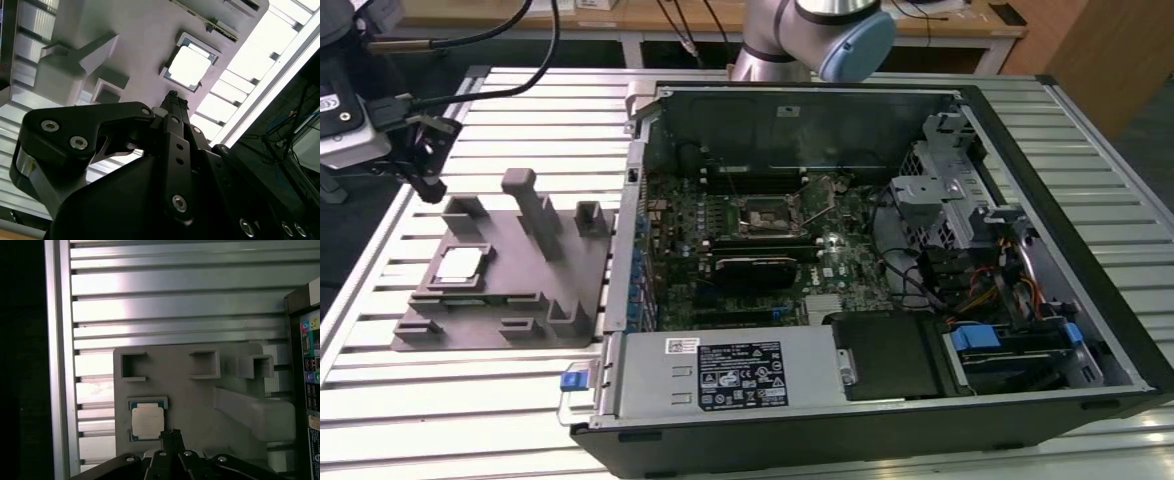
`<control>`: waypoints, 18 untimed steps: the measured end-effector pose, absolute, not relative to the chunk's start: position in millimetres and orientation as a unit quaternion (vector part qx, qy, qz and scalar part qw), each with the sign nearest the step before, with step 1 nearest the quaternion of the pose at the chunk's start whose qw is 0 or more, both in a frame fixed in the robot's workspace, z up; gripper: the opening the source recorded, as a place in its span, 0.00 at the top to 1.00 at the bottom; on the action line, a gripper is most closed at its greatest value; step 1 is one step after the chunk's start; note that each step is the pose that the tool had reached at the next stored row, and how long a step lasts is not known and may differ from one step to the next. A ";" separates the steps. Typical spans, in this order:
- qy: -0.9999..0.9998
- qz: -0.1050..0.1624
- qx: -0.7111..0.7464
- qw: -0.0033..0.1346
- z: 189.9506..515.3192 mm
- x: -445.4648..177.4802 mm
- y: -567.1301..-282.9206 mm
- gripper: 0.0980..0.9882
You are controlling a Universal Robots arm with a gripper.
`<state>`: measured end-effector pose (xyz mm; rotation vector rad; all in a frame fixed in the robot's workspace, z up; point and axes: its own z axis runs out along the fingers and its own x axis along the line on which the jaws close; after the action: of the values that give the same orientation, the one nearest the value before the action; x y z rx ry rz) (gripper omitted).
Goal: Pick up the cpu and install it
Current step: 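Reach for the cpu, then pick up the cpu and move it towards the insertion slot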
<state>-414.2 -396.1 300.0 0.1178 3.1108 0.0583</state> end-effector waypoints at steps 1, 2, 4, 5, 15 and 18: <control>0.999 0.019 0.038 0.014 298.9 -415.7 -396.1 0.99; 0.999 0.018 0.038 0.014 297.7 -417.2 -396.0 0.99; 0.999 0.018 0.038 0.014 295.5 -420.0 -396.1 0.99; 0.999 0.018 0.038 0.014 294.5 -421.2 -396.0 0.99; 0.999 0.018 0.038 0.014 292.9 -424.9 -396.1 0.99; 0.999 0.018 0.038 0.014 291.9 -425.2 -396.3 0.99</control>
<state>-425.2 -396.3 291.9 0.1178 3.1109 0.0561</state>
